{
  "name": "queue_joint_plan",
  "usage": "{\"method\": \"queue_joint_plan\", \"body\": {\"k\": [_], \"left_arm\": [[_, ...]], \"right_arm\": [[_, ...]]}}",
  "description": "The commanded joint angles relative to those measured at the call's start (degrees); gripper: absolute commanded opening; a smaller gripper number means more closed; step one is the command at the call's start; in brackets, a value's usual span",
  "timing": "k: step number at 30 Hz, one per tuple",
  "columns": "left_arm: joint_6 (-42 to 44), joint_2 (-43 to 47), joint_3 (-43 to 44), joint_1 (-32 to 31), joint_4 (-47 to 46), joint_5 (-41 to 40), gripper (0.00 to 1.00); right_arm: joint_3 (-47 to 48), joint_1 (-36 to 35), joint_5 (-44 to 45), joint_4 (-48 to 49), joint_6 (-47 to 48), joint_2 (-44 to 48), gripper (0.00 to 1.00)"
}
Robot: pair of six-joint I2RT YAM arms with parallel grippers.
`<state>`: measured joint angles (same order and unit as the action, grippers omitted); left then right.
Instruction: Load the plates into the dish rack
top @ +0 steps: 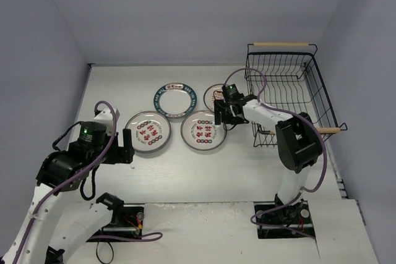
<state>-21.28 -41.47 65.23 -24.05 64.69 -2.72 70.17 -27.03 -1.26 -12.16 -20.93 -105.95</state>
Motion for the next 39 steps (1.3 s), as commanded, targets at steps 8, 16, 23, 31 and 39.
{"method": "queue_joint_plan", "body": {"k": [8,16,23,31,39], "left_arm": [[1.2,-2.6,0.9,-0.2,-4.0,1.5,0.80],[1.2,-2.6,0.7,-0.2,-4.5,1.8,0.80],[1.1,-2.5,1.7,-0.2,-4.9,1.7,0.80],[2.0,-3.9,3.8,-0.2,-6.3,1.3,0.80],[3.0,-5.6,4.5,-0.2,-7.6,1.1,0.80]], "right_arm": [[-1.1,0.5,-13.4,5.4,4.5,-2.4,0.59],[-1.2,0.3,-14.9,5.6,5.6,-4.0,0.19],[1.4,-0.1,-13.1,1.1,9.0,4.7,0.00],[13.7,-0.2,-6.9,-10.0,15.0,16.5,0.00],[34.0,1.3,8.0,-15.3,25.0,20.3,0.00]]}}
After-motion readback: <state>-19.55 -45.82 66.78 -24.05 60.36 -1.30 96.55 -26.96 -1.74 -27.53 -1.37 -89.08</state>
